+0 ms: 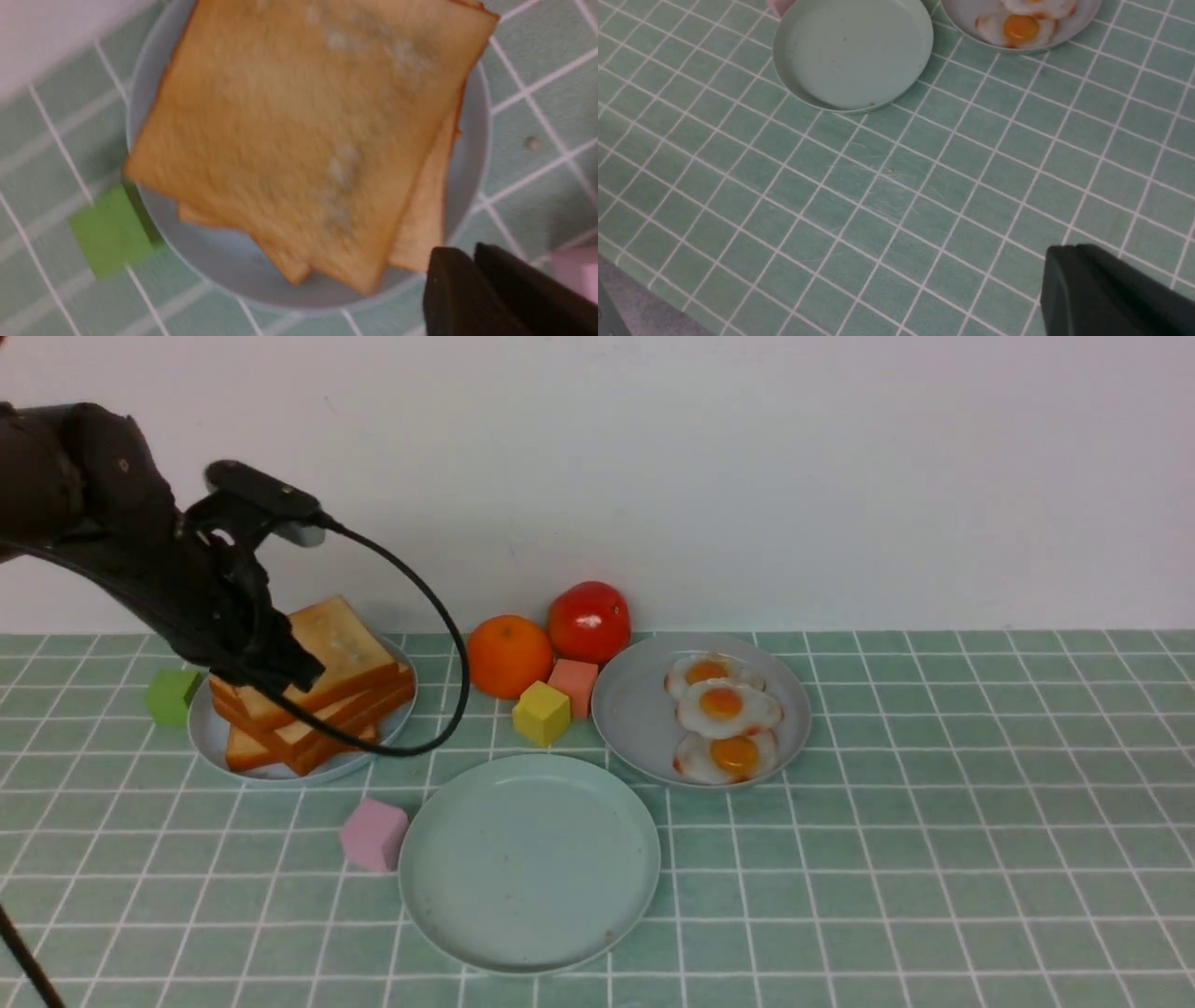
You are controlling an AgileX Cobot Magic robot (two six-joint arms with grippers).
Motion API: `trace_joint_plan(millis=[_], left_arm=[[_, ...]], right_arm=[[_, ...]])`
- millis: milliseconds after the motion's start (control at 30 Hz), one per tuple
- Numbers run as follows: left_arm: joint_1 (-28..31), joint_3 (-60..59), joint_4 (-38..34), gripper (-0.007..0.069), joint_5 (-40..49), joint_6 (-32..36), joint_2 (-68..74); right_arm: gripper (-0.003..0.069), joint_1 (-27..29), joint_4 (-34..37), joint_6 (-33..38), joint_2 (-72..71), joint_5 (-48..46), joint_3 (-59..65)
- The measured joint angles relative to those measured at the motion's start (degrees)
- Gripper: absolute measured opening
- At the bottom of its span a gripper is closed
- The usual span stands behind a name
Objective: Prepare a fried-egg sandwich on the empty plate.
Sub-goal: Use the left arm to grab a slice of bread
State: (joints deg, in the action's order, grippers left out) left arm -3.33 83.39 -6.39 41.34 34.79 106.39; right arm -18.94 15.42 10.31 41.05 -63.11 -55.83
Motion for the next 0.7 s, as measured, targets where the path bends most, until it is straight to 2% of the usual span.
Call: trace_joint_plan(millis=[33,100,200,333,467,533,700], left_arm=[[0.0,0.0,0.1,0.0157,-0.7,1.0,0.5],[-0.1,0.1,1.2,0.0259,-2.5,2.7,1.8],[-0.1,0.1,3.1,0.0345,-4.7,3.5,3.5],[-0.1,0.1,5.4,0.0383,-5.9,3.7,5.7],[-0.1,0.3,6.4,0.0377,-6.9,3.7,7.1],[-0.1,0.4,6.4,0.0351,-6.9,3.7,7.3],[-0.1,0.6,6.4,0.0183,-6.4,3.7,7.5]], right_arm=[[0.0003,0.0,0.0,0.0,0.0,0.0,0.0],[0.0003,0.0,0.4,0.0,0.0,0.1,0.0],[0.0004,0.0,1.4,0.0,0.0,0.5,0.0],[0.0006,0.0,3.0,0.0,0.0,0.7,0.0],[0.0008,0.0,3.2,0.0,0.0,0.9,0.0],[0.0009,0.0,3.4,0.0,0.0,0.9,0.0],[0.0011,0.0,4.5,0.0,0.0,1.1,0.0]])
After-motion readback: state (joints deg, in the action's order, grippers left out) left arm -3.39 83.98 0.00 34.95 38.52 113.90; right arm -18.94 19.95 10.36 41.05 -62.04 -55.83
